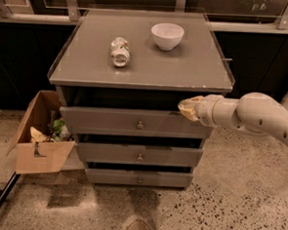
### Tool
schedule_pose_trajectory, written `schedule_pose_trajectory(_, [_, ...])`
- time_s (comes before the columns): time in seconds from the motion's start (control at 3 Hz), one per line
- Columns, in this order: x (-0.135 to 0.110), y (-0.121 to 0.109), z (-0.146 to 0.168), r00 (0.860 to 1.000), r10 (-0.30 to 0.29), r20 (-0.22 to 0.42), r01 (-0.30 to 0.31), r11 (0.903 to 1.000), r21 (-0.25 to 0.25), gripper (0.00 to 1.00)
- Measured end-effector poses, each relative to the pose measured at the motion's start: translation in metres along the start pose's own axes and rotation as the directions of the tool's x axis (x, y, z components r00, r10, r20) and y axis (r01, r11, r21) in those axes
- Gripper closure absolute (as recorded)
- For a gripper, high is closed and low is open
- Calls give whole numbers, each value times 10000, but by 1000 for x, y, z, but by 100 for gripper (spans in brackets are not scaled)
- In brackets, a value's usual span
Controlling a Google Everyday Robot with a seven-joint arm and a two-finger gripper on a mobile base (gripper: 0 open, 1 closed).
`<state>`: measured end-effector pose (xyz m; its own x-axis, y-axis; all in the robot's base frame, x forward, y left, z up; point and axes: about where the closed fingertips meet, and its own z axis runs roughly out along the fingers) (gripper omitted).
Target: Open top drawer
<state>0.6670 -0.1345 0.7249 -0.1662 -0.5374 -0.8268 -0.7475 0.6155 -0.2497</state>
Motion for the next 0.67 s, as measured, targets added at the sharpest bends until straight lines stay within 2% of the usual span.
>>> schedule_pose_trajectory(0.67, [7, -8, 20, 9999, 111, 51, -113, 9989, 459, 100])
